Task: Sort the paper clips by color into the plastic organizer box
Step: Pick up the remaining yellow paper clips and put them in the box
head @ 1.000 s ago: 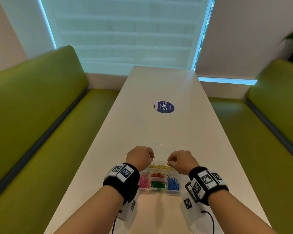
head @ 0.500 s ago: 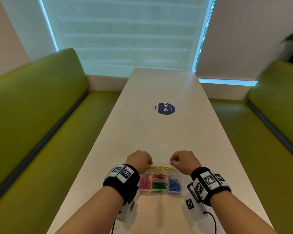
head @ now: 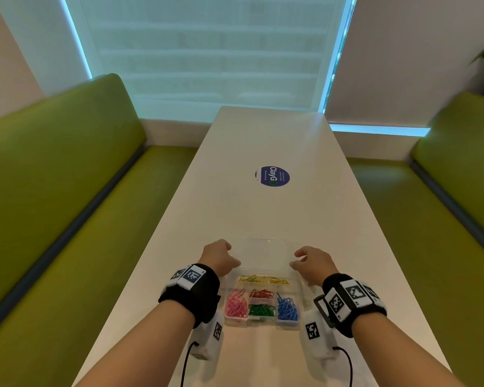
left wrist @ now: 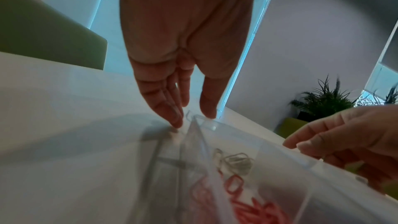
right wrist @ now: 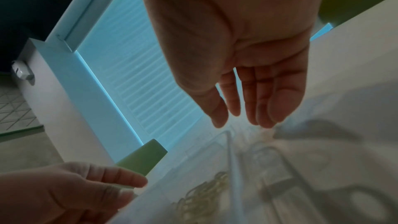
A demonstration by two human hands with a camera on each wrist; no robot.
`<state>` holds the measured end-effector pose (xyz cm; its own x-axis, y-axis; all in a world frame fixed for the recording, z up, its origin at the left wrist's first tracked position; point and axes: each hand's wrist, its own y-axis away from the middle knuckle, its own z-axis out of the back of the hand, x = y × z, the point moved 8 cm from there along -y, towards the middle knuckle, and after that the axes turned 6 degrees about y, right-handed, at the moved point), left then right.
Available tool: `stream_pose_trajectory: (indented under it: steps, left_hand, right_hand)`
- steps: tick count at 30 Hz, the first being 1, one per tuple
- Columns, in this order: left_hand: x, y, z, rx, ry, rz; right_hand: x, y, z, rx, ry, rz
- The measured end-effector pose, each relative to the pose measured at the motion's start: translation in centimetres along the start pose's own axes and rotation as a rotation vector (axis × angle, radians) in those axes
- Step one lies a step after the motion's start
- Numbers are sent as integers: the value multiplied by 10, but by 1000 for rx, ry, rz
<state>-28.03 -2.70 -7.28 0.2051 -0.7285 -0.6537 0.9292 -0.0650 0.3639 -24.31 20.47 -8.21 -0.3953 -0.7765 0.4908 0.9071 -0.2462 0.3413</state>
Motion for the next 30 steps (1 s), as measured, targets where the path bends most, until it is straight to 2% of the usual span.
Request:
stream_pose_trajectory:
  steps: [11, 18, 30]
  left_hand:
    - [-2, -1, -5, -12, 174, 3]
    - [-3, 3, 1, -48, 269, -51]
    - [3, 15, 0, -65, 443, -57]
  right_hand:
    - [-5, -8, -9, 29, -133, -35]
    - [2, 0, 3, -24, -153, 42]
    - [0, 20, 2, -5, -274, -12]
